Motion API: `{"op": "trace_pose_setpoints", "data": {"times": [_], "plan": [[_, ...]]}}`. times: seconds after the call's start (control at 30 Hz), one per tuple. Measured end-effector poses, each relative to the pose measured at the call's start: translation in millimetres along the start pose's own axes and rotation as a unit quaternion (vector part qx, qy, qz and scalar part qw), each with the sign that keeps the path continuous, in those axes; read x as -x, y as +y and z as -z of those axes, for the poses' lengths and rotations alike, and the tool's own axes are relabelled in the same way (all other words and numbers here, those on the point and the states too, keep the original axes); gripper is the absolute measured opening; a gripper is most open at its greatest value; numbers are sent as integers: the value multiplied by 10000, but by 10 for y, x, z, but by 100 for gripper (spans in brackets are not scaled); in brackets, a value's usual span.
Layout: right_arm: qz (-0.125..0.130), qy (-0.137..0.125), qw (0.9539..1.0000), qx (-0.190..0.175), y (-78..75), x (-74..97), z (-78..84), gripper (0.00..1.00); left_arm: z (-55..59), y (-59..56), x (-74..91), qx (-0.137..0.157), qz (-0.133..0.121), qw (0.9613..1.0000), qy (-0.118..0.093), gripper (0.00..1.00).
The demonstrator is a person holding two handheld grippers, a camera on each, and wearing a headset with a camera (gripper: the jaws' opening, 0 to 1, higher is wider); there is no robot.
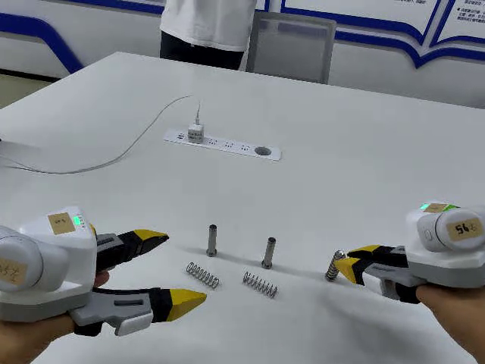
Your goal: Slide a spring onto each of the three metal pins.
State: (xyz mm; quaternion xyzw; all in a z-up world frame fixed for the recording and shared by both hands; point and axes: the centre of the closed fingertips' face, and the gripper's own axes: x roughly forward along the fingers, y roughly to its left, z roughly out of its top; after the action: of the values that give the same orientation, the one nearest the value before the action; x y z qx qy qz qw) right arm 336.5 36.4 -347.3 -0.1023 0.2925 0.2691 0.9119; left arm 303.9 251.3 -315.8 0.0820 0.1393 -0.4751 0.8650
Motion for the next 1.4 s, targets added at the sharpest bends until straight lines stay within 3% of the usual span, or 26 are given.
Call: {"op": "trace_pose_setpoints", "data": {"times": [0.13,0.3,0.53,0.73,1.17,1.4], "plan": [[-32,13,10000,-18,64,54,51,17,-5,2,1,0,-3,10000,-5,63],[-215,67,9997,50,251,61,89,17,-3,-14,-4,9,7,10000,-3,63],[-577,179,9977,309,542,-65,98,16,-9,-31,0,-3,27,10000,-8,63],[-914,299,9934,633,770,-193,91,16,-4,-29,11,-13,24,10000,2,63],[-1319,494,9857,921,948,-538,77,17,-2,-58,-13,-39,80,10000,19,63],[-1413,576,9840,923,960,-641,117,17,17,-70,-33,-39,117,9999,53,63]]}}
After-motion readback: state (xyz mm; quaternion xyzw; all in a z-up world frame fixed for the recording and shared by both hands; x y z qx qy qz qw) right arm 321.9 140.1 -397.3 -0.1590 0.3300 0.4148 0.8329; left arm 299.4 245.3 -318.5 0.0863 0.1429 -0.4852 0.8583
